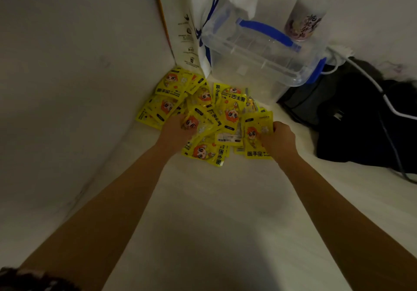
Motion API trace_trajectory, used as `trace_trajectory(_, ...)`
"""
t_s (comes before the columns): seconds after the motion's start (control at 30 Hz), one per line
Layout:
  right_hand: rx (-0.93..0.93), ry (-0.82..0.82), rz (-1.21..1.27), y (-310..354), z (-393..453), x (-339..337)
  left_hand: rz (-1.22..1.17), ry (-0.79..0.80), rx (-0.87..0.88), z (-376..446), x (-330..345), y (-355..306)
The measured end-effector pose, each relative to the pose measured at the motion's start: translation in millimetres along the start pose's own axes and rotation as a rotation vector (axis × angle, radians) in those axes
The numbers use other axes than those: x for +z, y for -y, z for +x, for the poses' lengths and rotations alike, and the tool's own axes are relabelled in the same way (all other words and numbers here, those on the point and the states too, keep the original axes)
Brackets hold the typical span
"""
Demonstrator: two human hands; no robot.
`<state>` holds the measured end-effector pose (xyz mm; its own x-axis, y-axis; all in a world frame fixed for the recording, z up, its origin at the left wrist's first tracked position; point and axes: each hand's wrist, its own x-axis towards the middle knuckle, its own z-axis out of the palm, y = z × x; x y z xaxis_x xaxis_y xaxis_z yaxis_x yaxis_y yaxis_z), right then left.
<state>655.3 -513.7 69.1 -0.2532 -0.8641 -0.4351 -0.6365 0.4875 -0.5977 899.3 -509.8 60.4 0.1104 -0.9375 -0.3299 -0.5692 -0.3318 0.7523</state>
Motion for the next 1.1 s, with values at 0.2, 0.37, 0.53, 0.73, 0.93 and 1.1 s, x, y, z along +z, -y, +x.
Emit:
trace_trajectory(0.2, 0.010, 0.008, -0.091, -6.5, 20.9, 14.8, 0.292, -0.049, 0.121, 18.2, 15.3, 7.3)
trace_trajectory(0.37, 0.005, -0.005, -0.102, -5.4, 23.6, 21.7, 0.403, -0.090, 0.135, 8.0, 22.4, 13.8)
trace_trajectory(0.53, 0.018, -0.009, -0.048, -3.7, 19.0, 23.5, 0.566, -0.130, 0.184, -12.6, 27.8, 22.3)
trace_trajectory(0.73, 0.099, 0.018, 0.058, -5.4, 7.1, 15.7, 0.522, -0.174, 0.210, -22.2, 31.4, 21.4)
trace_trajectory(0.93, 0.128, 0.049, -0.003, -23.9, -0.8, 3.0, 0.416, -0.187, 0.186, -31.5, 27.8, 15.8)
trace_trajectory(1.1, 0.101, -0.008, 0.052, -39.3, -8.7, -7.4, 0.290, -0.190, 0.149, -34.2, 22.6, 16.2)
